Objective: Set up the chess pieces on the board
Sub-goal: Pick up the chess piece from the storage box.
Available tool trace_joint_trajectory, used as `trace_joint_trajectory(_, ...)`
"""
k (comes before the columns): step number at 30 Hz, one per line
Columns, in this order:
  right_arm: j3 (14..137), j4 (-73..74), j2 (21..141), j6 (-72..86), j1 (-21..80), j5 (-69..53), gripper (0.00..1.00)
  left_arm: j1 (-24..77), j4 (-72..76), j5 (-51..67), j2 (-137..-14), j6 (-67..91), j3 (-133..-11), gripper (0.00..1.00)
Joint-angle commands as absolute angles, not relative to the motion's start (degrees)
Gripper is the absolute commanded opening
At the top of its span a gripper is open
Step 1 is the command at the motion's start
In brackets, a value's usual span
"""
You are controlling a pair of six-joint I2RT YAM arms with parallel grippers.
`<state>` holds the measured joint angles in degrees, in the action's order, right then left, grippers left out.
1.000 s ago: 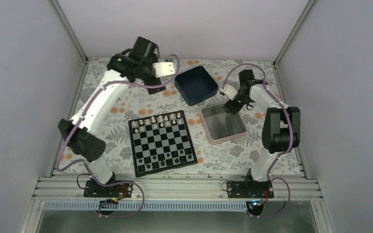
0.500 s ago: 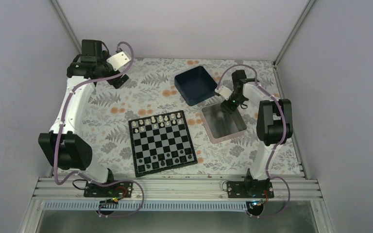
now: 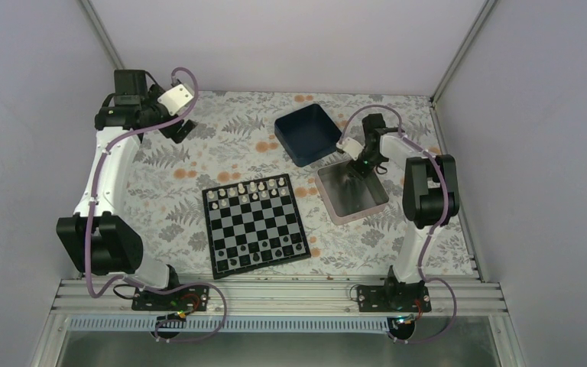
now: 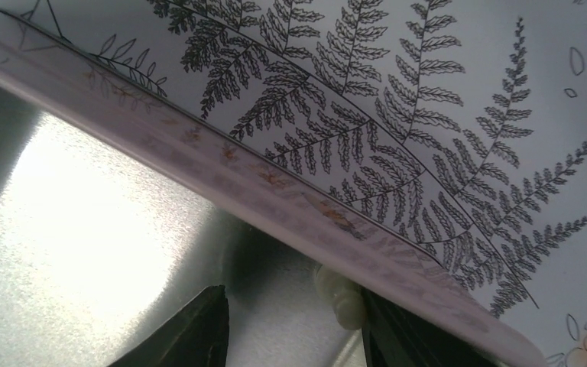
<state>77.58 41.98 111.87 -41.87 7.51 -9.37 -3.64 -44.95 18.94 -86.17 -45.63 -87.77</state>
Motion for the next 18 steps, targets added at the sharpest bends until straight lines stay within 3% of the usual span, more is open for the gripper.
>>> trace_joint_trajectory(1,76.21,39.54,112.55,-41.69,8.02,-9.64,0.44,-4.22,-43.44,21.79,-84.88,-45.09,-86.98,1.00)
trace_joint_trajectory(6,76.39,39.55,112.41,-42.25,8.01,-10.98,0.37,-4.39,-43.28,22.25,-84.90,-44.79,-86.79,1.00)
trace_joint_trajectory(18,77.00,41.44,113.18,-41.78,8.03,-10.33,0.04,-5.18,-43.31,22.93,-84.08,-44.95,-85.82,1.00)
